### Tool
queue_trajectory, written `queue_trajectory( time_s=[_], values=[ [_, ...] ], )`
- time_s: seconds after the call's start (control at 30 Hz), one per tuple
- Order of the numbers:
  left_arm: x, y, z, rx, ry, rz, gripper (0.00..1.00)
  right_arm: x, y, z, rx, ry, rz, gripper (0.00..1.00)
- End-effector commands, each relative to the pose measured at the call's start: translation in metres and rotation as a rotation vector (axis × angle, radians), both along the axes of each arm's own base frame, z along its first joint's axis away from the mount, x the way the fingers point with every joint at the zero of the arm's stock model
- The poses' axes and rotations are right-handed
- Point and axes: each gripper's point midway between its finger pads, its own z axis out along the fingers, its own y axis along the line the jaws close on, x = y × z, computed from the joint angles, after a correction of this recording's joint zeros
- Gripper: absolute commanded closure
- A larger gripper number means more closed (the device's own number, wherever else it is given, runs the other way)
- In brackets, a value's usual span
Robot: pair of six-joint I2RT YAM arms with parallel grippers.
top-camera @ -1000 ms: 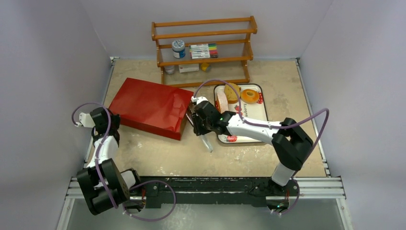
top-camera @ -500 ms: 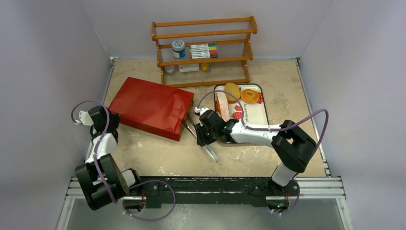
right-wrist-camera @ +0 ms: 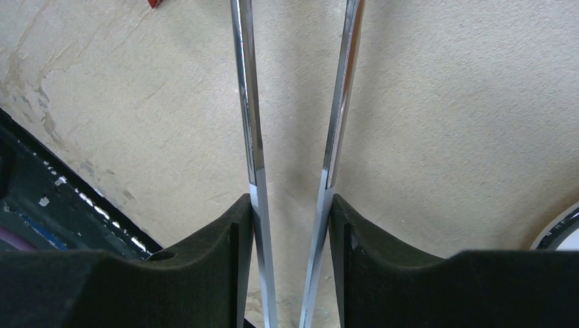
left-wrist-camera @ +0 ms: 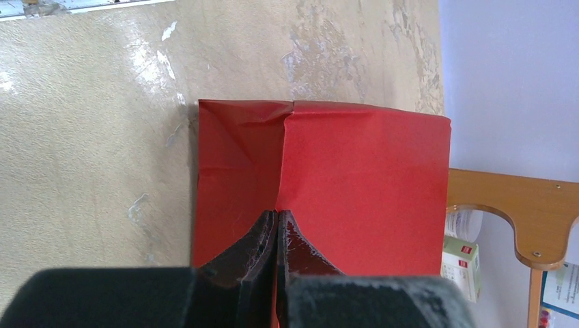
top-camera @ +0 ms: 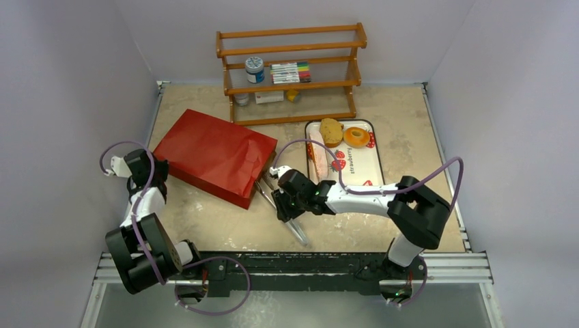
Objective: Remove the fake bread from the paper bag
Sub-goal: Take out the fake bread from the paper bag.
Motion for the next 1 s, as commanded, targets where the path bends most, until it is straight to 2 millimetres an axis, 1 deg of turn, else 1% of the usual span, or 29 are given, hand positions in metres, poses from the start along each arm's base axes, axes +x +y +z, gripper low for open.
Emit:
queue_trajectory(
  time_s=[0.0,0.13,0.2,0.23,0.27,0.37,0.47,0.6,0.73,0.97],
  values=[
    [0.014,0.007,0.023,0.035,-0.067,-0.017,1.00,0.007,0.014,0.018,0.050,-0.049,0.023,0.55],
    [0.017,0.008,0.025,0.038,-0.072,-0.019,1.00,0.005,0.019,0.017,0.045,-0.049,0.044,0.55],
    [0.018,0.009,0.026,0.040,-0.071,-0.019,1.00,0.001,0.019,0.014,0.029,-0.043,0.054,0.55],
    [0.019,0.009,0.026,0.040,-0.072,-0.019,1.00,0.003,0.026,0.021,0.041,-0.055,0.058,0.55],
    [0.020,0.010,0.027,0.039,-0.076,-0.020,1.00,0.002,0.029,0.024,0.042,-0.061,0.062,0.55],
    [0.023,0.010,0.028,0.038,-0.080,-0.020,1.00,-0.003,0.033,0.028,0.033,-0.067,0.072,0.54],
    [0.024,0.010,0.027,0.036,-0.081,-0.022,1.00,-0.006,0.036,0.027,0.024,-0.067,0.078,0.54],
    [0.025,0.010,0.026,0.033,-0.084,-0.022,1.00,-0.001,0.038,0.020,-0.011,-0.074,0.061,0.53],
    [0.025,0.010,0.027,0.029,-0.091,-0.020,1.00,0.008,0.036,0.012,-0.061,-0.072,0.000,0.52],
    [0.025,0.009,0.028,0.020,-0.100,-0.018,1.00,0.012,0.034,-0.005,-0.115,-0.047,-0.070,0.52]
  ],
)
